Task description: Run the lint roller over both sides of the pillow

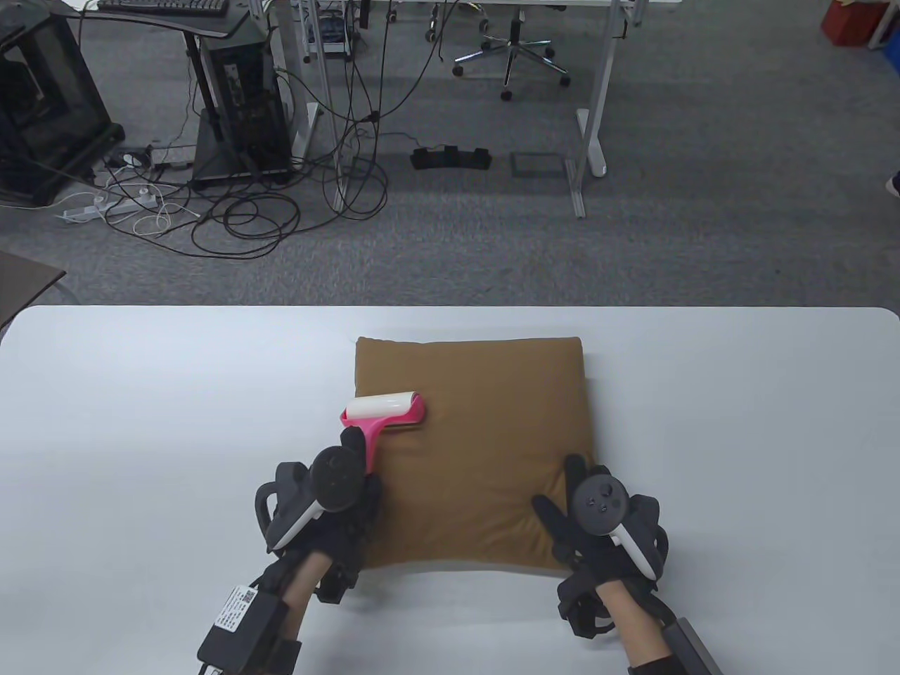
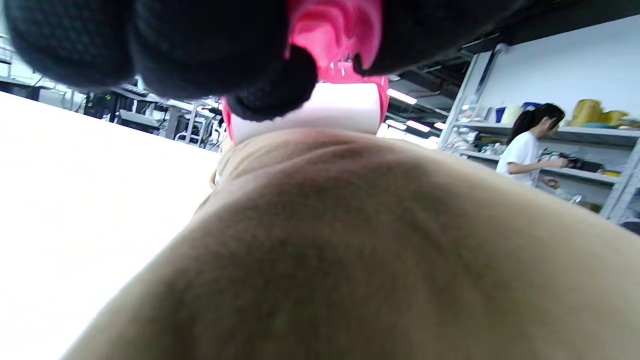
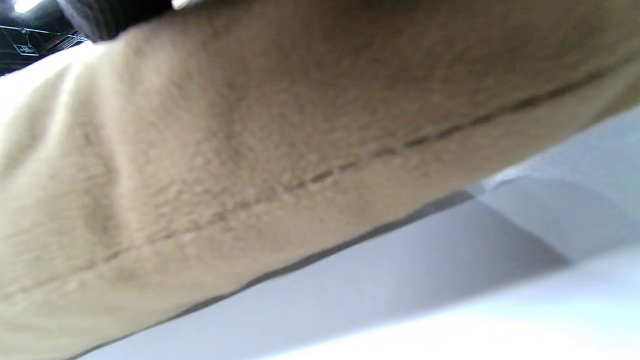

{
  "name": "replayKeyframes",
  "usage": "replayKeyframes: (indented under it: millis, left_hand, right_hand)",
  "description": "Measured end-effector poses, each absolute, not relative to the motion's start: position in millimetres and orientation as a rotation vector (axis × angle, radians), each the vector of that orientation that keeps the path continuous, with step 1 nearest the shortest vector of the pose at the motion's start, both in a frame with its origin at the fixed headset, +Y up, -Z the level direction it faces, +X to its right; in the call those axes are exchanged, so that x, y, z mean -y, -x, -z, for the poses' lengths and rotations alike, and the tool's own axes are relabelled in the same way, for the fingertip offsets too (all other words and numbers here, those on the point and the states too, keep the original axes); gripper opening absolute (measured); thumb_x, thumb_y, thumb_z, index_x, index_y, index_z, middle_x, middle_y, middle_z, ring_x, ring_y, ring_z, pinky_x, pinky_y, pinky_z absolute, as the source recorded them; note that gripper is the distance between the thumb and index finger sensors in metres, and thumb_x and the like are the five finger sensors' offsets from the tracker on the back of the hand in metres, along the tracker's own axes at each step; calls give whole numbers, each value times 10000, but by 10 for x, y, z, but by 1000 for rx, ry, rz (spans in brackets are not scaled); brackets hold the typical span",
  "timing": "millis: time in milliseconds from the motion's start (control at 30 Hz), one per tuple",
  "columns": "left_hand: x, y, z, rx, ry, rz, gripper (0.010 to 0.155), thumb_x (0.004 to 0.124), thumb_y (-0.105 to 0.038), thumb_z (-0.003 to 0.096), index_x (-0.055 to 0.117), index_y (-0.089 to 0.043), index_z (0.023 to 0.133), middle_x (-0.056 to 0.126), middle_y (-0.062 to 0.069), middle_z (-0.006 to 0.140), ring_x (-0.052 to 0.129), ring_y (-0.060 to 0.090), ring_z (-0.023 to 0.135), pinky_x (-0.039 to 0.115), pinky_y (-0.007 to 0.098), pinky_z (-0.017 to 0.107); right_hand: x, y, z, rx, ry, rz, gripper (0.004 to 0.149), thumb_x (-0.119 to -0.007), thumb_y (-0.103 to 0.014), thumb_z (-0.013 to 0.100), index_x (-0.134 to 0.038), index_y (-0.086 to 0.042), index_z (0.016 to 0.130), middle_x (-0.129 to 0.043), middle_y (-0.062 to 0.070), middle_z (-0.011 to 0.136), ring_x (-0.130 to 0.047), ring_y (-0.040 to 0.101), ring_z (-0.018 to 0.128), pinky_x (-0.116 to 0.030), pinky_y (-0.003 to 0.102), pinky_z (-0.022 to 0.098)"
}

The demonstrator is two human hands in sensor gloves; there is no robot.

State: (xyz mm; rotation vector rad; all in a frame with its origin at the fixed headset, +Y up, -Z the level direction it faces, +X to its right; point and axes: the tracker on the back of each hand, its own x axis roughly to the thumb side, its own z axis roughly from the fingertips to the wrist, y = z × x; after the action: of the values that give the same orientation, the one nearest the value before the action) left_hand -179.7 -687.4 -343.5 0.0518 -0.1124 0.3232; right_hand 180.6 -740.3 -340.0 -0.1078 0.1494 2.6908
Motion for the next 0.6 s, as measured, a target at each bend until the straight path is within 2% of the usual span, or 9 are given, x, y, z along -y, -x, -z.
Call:
replayKeyframes:
  millis: [300, 467, 600]
  left_hand:
    - [6861, 1985, 2946, 190, -148, -336, 713, 752, -437, 480, 572, 29, 989, 1037, 78, 475, 973, 162, 110, 871, 500, 274]
    - [6890, 2050, 2805, 199, -151, -364, 708, 759, -417, 480, 574, 52, 978, 1053, 97, 493, 983, 155, 96, 880, 492, 252]
    - [6819, 2040, 2771, 215, -119, -448, 711, 779, -370, 486, 535, 60, 996, 1035, 171, 584, 983, 118, 76, 904, 465, 222]
  right_hand:
    - [7409, -1806, 3395, -152, 108, -2690, 772, -530, -615, 570, -179, -222, 1133, -244, 342, 1168, -533, 601, 953, -572, 710, 582]
    - [7414, -1805, 3391, -152, 108, -2692, 775, -529, -615, 569, -174, -220, 1133, -242, 342, 1168, -535, 601, 953, -573, 710, 582]
    - [7416, -1807, 3389, -156, 111, -2690, 774, -528, -615, 569, -173, -220, 1132, -241, 343, 1168, -535, 602, 952, -573, 709, 582]
